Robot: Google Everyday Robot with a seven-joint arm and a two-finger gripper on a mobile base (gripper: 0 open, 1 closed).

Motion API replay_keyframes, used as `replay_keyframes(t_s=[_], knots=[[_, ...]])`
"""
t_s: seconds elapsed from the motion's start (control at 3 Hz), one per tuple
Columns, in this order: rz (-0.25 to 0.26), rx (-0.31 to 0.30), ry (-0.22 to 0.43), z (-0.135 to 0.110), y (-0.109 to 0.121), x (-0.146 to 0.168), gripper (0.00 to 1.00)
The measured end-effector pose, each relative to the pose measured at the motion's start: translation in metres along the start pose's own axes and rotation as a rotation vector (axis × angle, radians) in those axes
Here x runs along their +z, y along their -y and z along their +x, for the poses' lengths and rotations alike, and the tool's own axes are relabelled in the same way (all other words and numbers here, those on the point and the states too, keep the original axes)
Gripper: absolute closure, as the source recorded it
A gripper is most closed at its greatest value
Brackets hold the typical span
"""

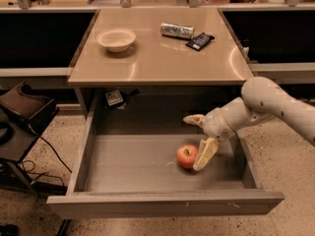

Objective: Pick apple from top drawer and place on counter

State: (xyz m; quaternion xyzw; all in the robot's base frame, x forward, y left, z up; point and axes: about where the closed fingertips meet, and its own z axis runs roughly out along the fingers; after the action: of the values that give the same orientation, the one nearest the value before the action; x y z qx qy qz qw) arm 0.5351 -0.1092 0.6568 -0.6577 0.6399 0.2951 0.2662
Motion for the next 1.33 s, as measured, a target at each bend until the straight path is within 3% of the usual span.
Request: replay_keyframes(t_s=[0.33, 0.67, 1.33], knots=[[0.096, 0.024, 0.073, 0.014, 0.007, 0.004, 0.00], [0.096, 0.024, 0.073, 0.014, 0.007, 0.004, 0.00], [0.055, 0.071, 0.153, 0.038, 0.002, 0.029, 0.00]])
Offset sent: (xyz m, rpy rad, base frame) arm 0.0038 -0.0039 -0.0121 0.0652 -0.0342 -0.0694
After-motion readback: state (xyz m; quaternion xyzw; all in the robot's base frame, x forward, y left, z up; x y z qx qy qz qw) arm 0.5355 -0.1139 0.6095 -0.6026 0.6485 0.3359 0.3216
